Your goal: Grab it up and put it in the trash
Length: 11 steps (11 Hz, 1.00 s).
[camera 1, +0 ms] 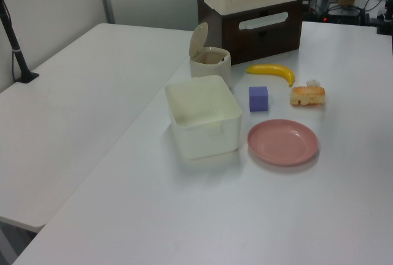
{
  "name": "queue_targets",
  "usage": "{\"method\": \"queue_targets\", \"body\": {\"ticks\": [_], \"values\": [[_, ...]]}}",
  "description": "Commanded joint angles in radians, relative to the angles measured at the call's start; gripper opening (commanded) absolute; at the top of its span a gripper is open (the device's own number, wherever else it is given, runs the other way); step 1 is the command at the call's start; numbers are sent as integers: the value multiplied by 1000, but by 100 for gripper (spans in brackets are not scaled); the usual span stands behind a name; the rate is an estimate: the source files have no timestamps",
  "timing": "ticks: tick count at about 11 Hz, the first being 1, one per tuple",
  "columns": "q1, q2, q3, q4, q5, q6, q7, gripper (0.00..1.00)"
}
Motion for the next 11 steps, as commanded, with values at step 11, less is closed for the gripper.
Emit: {"method": "queue_targets", "body": {"ticks": [11], "values": [[2, 9, -22, -201, -123, 43, -45, 100]]}}
